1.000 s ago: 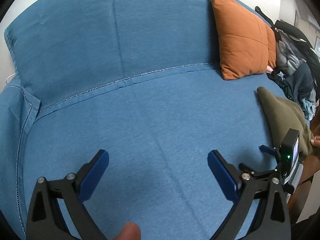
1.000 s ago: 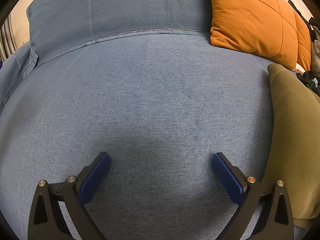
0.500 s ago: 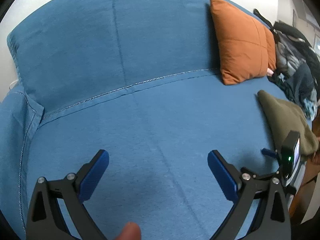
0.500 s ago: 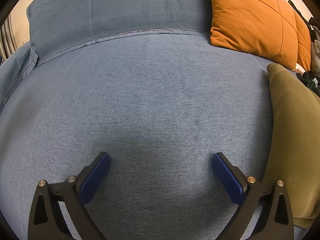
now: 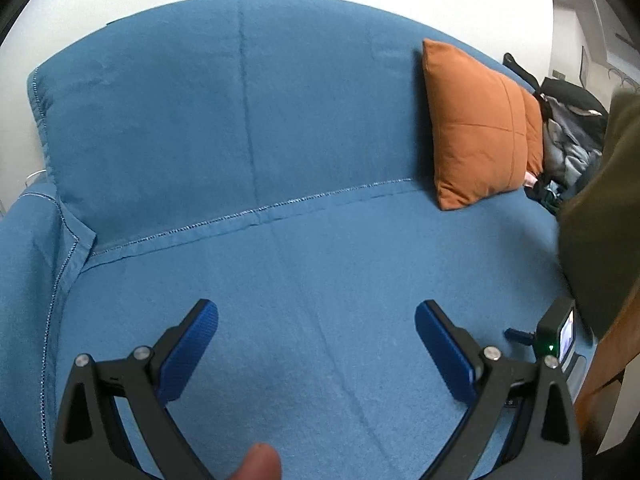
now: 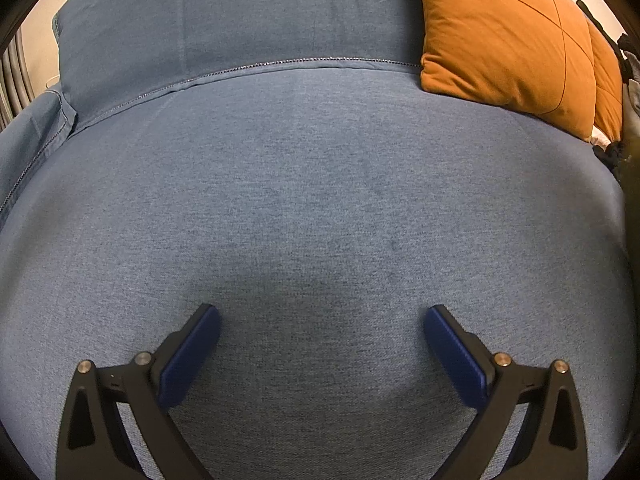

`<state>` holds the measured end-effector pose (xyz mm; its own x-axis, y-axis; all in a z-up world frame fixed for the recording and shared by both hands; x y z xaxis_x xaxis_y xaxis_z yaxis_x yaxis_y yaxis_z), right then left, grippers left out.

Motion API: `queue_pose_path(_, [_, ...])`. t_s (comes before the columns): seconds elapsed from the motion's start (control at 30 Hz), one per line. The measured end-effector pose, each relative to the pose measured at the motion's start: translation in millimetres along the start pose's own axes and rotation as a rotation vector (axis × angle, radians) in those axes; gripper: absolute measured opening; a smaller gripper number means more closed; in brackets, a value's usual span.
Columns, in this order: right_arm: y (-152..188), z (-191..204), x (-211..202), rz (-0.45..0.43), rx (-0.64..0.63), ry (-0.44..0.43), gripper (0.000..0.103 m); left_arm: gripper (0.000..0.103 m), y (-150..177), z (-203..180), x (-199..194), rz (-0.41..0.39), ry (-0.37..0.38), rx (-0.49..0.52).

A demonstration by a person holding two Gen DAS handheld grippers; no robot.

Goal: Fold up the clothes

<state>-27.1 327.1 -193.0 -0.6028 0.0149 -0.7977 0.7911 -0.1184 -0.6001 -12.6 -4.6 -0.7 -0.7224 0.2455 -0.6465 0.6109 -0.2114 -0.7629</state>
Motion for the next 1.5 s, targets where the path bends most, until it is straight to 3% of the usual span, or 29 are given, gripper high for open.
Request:
queue_pose_path(0.6, [-1, 0, 2, 0.000, 0.000, 0.001, 0.103, 0.100, -3, 36, -43, -0.073, 0.004, -0.086])
queue_pose_path(1.5, [-2, 0, 4, 0.000, 0.000, 0.001, 0.103, 0.100, -5, 84, -58, -0.088, 0.008, -0.248])
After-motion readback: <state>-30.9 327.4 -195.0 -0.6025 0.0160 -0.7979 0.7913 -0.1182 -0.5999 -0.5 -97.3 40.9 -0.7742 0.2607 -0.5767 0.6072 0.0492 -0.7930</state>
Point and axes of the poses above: each gripper's, at about its wrist camera, not at the fingertips, and x roughly the way its jaws point, z to its left, y to its underside, the point moved 3 cm from there along x, roughly the way its jaws point, and after that the axes turned 5 degrees about x, right-handed, at the moved point
